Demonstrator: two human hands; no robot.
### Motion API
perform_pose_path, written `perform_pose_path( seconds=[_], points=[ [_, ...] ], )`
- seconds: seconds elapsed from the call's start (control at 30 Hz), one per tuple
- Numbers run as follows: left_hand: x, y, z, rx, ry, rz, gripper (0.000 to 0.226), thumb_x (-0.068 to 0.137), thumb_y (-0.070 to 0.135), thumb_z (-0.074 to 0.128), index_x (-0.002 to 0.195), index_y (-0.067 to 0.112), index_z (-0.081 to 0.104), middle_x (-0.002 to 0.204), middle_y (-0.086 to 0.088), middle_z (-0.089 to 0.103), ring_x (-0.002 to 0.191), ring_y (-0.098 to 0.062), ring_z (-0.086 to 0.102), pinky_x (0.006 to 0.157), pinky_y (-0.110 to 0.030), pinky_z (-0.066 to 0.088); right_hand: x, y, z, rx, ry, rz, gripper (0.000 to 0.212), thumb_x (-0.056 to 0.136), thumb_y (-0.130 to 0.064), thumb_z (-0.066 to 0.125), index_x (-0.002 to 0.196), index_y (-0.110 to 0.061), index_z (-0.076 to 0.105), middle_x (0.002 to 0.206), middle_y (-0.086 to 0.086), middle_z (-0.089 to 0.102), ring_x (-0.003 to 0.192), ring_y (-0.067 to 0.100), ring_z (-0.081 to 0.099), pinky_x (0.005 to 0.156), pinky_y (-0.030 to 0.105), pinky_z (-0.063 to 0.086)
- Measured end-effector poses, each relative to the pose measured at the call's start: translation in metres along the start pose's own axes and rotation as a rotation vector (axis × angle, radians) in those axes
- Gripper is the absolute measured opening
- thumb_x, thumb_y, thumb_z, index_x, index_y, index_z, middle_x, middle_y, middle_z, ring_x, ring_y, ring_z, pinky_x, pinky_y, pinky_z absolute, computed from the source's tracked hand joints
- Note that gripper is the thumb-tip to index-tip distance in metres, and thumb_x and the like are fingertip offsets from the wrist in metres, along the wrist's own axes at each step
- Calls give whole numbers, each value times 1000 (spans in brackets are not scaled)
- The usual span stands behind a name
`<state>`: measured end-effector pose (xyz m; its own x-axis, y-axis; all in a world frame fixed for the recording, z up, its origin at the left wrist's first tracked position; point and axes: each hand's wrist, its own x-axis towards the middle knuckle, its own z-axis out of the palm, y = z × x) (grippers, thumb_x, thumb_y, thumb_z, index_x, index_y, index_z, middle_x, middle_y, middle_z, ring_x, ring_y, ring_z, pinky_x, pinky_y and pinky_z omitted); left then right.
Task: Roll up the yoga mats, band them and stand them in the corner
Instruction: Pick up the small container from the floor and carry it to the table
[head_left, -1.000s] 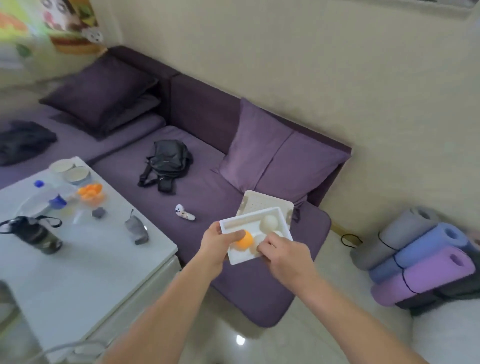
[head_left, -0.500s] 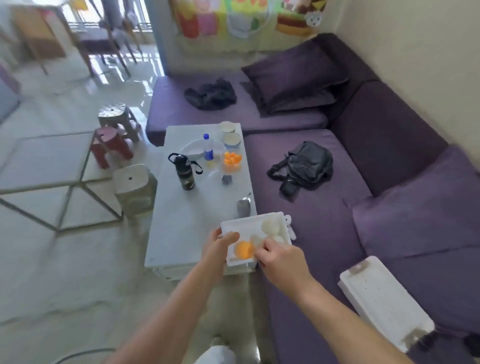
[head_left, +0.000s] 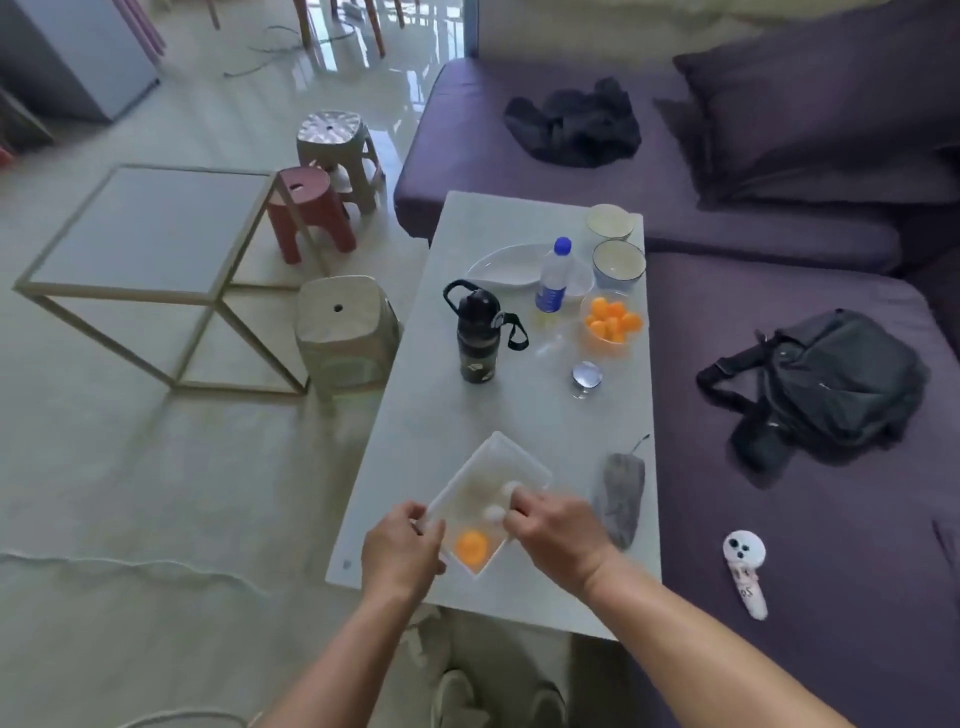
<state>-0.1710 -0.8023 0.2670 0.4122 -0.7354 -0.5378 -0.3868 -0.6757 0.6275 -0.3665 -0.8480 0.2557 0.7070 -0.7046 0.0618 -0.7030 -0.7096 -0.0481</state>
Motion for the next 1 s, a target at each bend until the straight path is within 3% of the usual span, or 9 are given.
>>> perform_pose_path(
  seconds=[0.13,0.23,0.3,0.43,0.53,0.6,0.7,0.8,1.0],
  points=[
    [106,-27,35,-277,22,-160,15,95,15,63,87,2,64,70,-17,70,56,-26,72,63,-45,62,77,44,102,37,23,-2,16,70,-4,55,60,-15,61,70,4,58,46,26,53,40,22,33],
    [169,-50,61,-428,69,-218,15,96,11,62,87,-1,61,72,-22,69,59,-31,73,62,-41,61,126,65,157,67,-27,-40,20,56,6,78,65,-7,66,73,10,60,47,29,54,38,25,38],
    [201,-63,73,-467,106,-233,16,98,11,61,87,0,60,72,-22,69,58,-30,73,61,-38,61,148,71,184,85,-91,-64,27,51,9,82,71,-4,69,79,12,63,49,31,56,38,25,36],
    [241,-71,82,-538,157,-221,16,98,12,61,85,3,58,73,-20,68,54,-25,71,53,-32,58,179,78,223,159,-151,-29,23,78,9,62,100,2,67,104,17,60,70,39,59,50,37,46],
    [254,-70,82,-572,176,-203,17,98,14,62,84,6,56,73,-19,67,55,-26,72,54,-34,59,195,81,231,176,-133,14,27,95,-5,52,121,-4,60,123,11,54,94,36,57,71,38,49],
    [255,-69,79,-576,193,-200,17,97,18,64,86,7,56,78,-18,67,59,-27,73,58,-36,60,196,81,228,257,-124,37,34,95,-5,52,129,-8,58,131,10,54,104,36,58,77,35,49],
    [245,-68,77,-514,272,-231,21,97,31,62,95,11,56,85,-10,65,58,-28,71,59,-39,59,179,76,217,348,-49,80,51,76,12,66,123,-7,66,131,17,60,93,40,68,65,40,55],
    [215,-60,82,-449,278,-271,17,97,31,56,97,13,58,87,-7,65,55,-22,64,58,-36,52,148,70,195,453,-59,186,44,71,13,68,111,-5,69,115,16,63,71,39,65,50,35,48],
    [136,-3,102,-461,20,-213,10,100,19,51,93,16,56,88,-9,65,62,-23,60,57,-32,46,59,62,134,579,-54,537,33,87,-9,67,120,-15,68,124,3,58,85,28,67,69,36,52]
  ],
)
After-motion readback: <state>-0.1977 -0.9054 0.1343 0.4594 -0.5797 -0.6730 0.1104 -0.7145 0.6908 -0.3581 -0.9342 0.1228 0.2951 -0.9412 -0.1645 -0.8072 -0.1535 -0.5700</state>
